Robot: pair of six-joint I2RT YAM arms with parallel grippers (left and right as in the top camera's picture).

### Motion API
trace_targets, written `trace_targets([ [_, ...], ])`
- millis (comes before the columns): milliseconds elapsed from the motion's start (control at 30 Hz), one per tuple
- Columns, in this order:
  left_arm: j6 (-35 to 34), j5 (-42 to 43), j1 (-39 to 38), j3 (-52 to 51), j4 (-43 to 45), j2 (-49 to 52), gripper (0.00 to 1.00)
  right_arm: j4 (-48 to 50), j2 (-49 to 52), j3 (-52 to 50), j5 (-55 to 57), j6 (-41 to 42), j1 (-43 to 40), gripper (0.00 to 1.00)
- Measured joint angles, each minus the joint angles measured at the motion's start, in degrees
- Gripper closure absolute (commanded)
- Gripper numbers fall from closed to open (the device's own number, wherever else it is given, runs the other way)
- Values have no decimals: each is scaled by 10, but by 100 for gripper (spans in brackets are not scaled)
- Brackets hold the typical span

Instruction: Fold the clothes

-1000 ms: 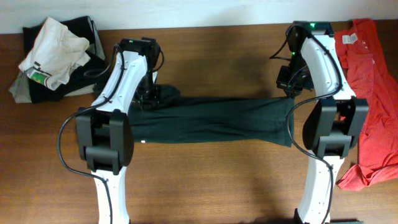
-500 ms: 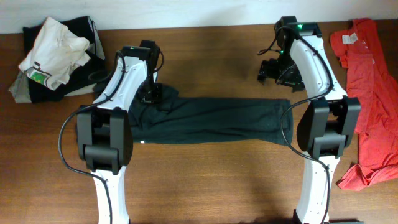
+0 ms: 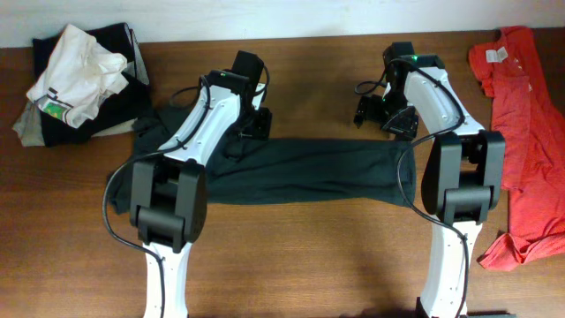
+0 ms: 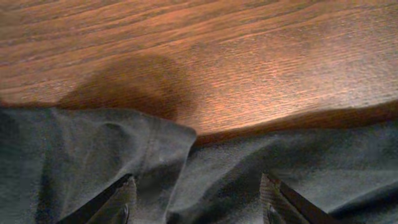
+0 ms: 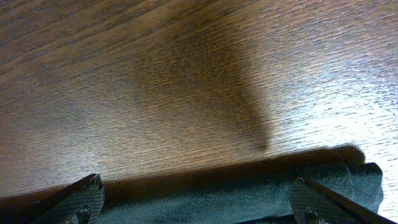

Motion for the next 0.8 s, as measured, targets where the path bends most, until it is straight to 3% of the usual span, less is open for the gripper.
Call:
trace_targets([
  [233,13,-48,2,0,-4,3,41,1,0,0,0,0,0,1],
  [567,19,-78,2,0,-13,39,60,2,0,0,0,0,0,1],
  [667,19,-82,2,3,-17,39,74,3,0,0,0,0,0,1],
  [800,20,-87,2,13,-22,39,77,3,0,0,0,0,0,1],
])
